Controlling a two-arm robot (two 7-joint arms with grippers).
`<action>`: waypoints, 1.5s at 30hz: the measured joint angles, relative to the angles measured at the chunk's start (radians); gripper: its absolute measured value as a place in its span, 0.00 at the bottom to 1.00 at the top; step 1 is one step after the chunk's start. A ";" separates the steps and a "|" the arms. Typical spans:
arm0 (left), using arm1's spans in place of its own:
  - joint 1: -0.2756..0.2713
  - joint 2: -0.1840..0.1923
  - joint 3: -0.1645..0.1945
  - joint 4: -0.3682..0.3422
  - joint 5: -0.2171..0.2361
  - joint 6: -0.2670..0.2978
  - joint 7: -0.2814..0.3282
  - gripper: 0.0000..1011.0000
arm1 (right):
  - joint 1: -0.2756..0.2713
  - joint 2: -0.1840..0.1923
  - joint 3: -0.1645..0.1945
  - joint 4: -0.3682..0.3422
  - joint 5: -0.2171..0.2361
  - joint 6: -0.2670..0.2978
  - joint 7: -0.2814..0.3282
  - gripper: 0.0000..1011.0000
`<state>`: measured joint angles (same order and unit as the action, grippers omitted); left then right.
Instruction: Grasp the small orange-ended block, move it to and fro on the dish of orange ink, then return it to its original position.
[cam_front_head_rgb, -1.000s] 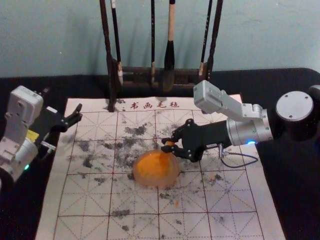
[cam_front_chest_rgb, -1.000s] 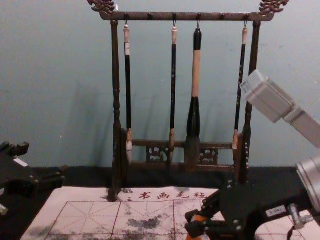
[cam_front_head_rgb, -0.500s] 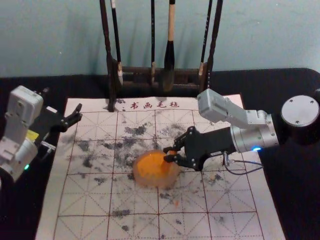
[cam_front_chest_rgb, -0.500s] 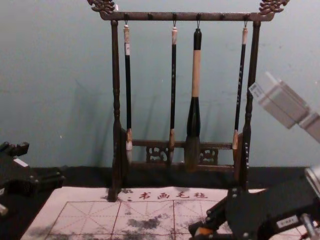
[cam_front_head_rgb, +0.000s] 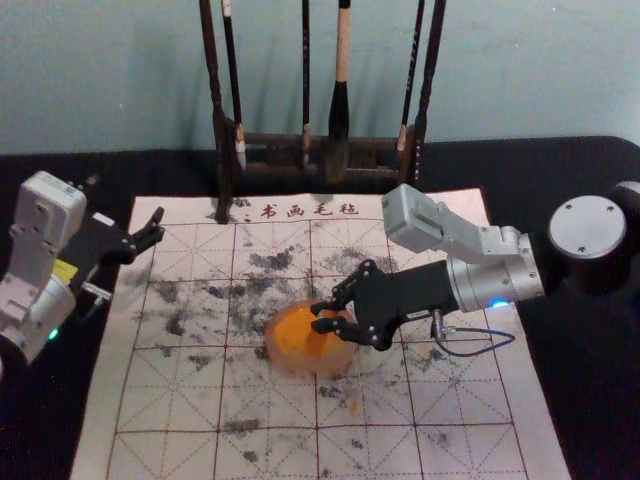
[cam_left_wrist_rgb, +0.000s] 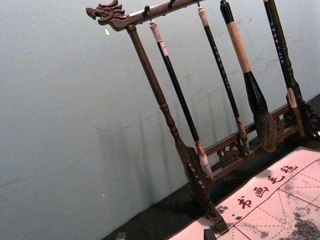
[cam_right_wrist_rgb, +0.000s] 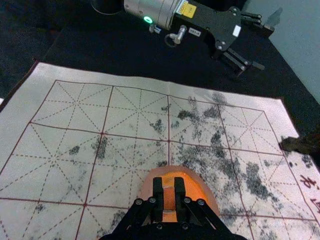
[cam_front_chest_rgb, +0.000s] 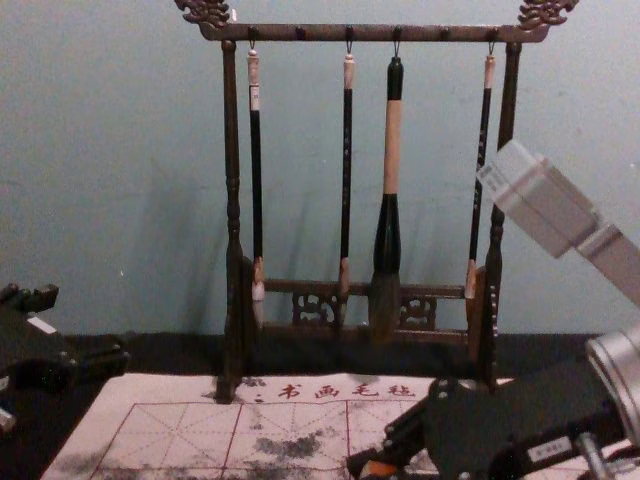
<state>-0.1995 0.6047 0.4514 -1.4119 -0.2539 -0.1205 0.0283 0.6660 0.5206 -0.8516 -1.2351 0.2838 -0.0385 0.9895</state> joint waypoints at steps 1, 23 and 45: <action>0.000 0.000 0.000 0.000 0.000 0.000 0.000 0.99 | 0.001 -0.002 -0.001 0.002 0.000 -0.001 0.000 0.13; 0.000 0.000 0.000 0.000 0.000 0.000 0.000 0.99 | 0.041 -0.065 -0.024 0.078 -0.015 -0.014 -0.005 0.13; 0.000 0.000 0.000 0.000 0.000 0.000 0.000 0.99 | 0.056 -0.082 -0.013 0.117 -0.033 -0.009 -0.031 0.13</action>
<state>-0.1995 0.6047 0.4514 -1.4120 -0.2539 -0.1205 0.0283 0.7220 0.4383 -0.8644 -1.1183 0.2509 -0.0470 0.9581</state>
